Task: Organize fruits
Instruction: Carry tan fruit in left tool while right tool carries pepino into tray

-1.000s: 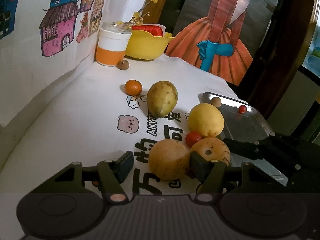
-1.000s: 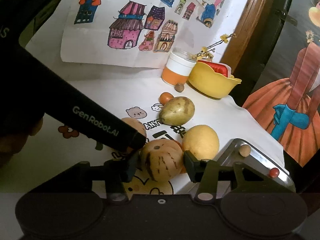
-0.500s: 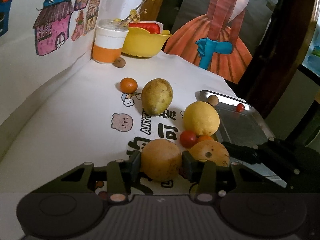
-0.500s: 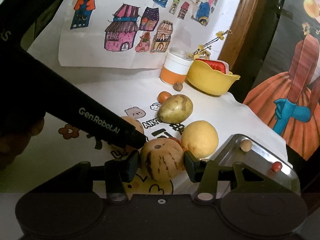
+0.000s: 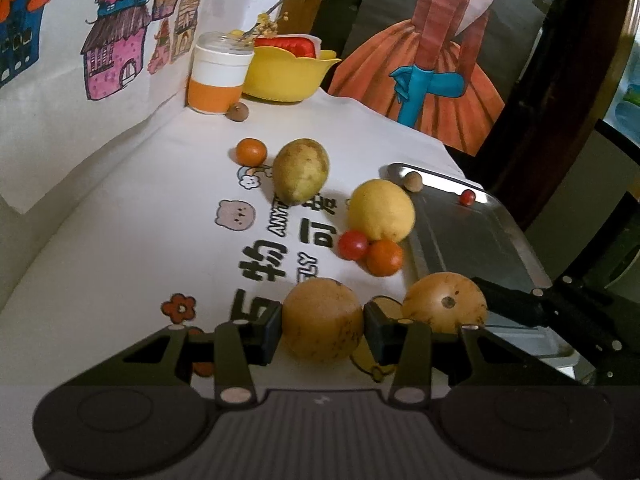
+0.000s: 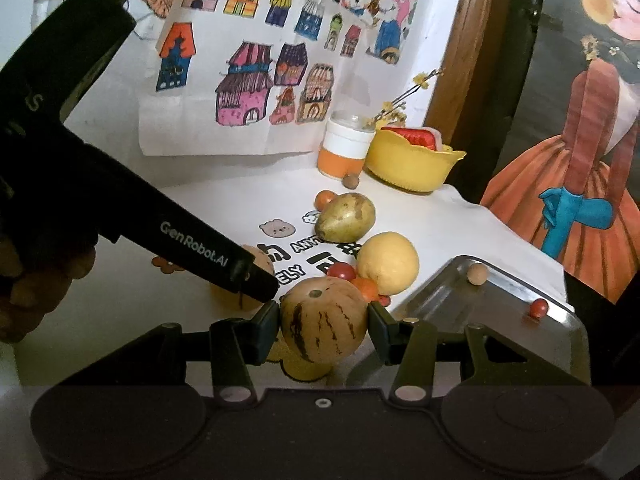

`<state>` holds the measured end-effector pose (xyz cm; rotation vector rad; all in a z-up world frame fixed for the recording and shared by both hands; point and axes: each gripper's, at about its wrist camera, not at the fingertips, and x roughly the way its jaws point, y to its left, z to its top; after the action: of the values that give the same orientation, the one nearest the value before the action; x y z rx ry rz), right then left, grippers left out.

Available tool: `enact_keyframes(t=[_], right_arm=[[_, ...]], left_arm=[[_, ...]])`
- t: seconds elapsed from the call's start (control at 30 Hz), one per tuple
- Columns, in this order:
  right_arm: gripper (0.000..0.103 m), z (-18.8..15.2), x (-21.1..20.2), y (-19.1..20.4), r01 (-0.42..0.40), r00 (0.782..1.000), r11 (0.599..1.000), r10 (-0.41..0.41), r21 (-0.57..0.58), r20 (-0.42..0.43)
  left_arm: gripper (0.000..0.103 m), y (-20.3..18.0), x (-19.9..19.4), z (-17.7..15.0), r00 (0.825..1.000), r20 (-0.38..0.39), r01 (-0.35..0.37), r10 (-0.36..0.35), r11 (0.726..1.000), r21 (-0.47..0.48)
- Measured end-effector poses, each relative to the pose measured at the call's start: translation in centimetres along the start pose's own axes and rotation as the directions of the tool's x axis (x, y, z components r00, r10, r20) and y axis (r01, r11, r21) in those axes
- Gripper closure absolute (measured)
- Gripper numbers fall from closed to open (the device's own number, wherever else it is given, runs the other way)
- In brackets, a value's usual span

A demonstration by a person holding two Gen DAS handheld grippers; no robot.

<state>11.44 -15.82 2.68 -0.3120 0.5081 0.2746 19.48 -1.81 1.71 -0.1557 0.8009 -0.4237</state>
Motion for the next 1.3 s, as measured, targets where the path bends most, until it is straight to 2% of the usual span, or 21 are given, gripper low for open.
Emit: enact_keyframes(t=[0.2, 0.43, 0.73, 0.97, 1.3], right_arm=[[0.053, -1.0, -2.4, -1.3, 0.025, 1.000, 0.999, -0.025, 0.037, 0.006], [0.053, -2.5, -4.9, -3.8, 0.095, 0.995, 0.992, -0.096, 0.084, 0.005], [0.053, -4.0, -7.2, -7.9, 0.189, 0.981, 0.974, -0.192, 0.128, 0.011], [0.053, -4.7, -6.8, -10.6, 0.217, 0.975, 0.964, -0.221, 0.150, 0.008], [0.053, -4.7, -3.7, -14.3, 0.227, 0.973, 0.962, -0.232, 0.150, 0.014]], left_arm=[[0.056, -2.2, -0.8, -0.5, 1.000, 0.003, 0.024, -0.024, 1.000, 0.021], [0.056, -5.5, -1.1, -0.7, 0.998, 0.003, 0.066, -0.066, 0.996, 0.059], [0.056, -9.2, 0.4, 0.9, 0.991, 0.027, 0.126, -0.128, 0.991, 0.041], [0.056, -11.0, 2.4, 2.2, 0.990, 0.012, 0.137, -0.138, 0.990, 0.024], [0.056, -11.6, 6.2, 4.7, 0.994, 0.004, 0.106, -0.106, 0.994, -0.014]])
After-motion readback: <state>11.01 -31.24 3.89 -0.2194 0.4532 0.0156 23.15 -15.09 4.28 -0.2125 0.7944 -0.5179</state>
